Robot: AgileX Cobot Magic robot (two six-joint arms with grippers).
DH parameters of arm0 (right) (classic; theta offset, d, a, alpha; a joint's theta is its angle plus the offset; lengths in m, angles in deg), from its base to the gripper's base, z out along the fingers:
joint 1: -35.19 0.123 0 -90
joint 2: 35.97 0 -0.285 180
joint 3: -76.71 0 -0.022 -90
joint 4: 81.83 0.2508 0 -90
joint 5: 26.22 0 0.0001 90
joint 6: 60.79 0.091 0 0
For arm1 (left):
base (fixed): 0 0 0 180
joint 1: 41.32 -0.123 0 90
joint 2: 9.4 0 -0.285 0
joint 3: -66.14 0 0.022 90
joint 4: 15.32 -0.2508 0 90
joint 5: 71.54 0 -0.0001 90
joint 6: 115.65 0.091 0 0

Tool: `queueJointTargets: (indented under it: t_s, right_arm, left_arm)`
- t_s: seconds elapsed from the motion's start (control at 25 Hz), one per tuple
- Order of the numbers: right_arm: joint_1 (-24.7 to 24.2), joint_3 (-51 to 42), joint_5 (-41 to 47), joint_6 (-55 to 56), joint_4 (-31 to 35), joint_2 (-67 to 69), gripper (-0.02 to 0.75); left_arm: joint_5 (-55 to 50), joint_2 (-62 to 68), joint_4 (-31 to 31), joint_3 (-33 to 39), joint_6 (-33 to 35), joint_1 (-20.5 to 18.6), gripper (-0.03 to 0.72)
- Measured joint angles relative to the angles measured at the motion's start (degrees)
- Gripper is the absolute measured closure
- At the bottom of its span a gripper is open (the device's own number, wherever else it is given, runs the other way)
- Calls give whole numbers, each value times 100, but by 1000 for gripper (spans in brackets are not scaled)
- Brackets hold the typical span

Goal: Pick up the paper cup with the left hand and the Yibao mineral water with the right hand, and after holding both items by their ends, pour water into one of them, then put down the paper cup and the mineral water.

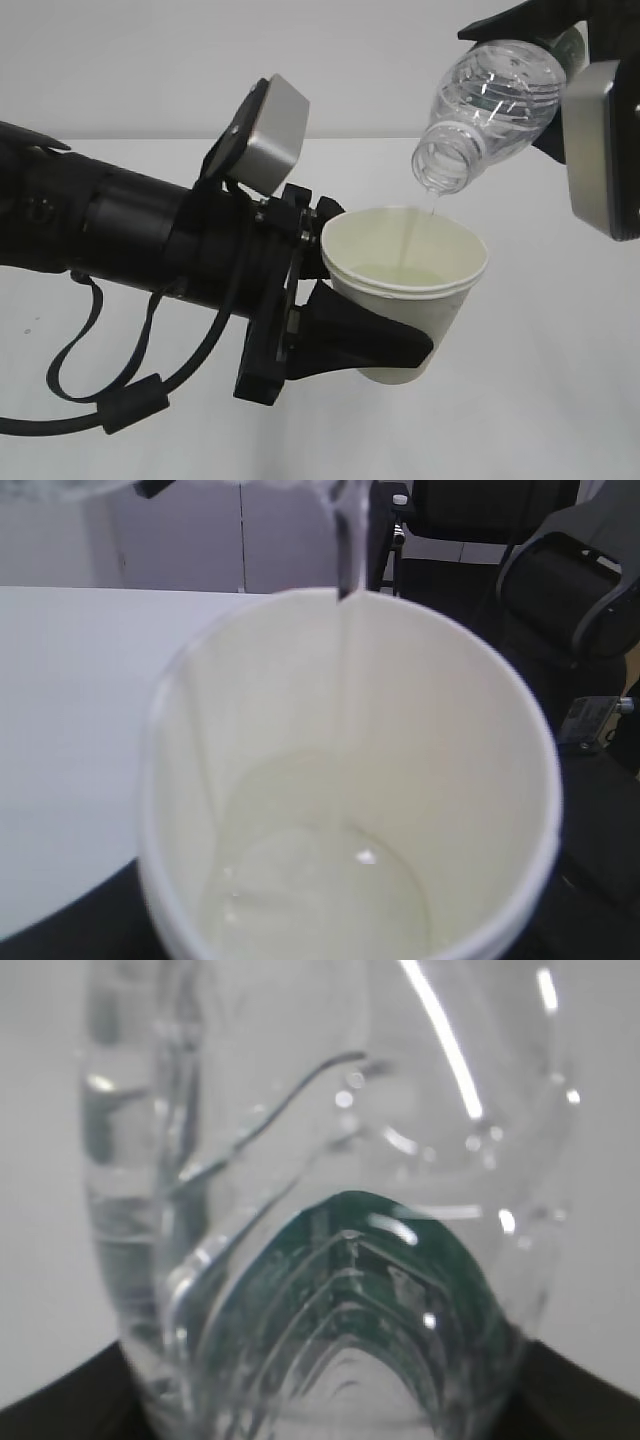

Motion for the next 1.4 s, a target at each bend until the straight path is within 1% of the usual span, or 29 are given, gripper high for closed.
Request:
queueJointTargets:
  t_s: [1.4]
  right_arm:
    - [0,0,11,-70,10,0,265]
  left_arm:
    - [0,0,0,0,0,0,242]
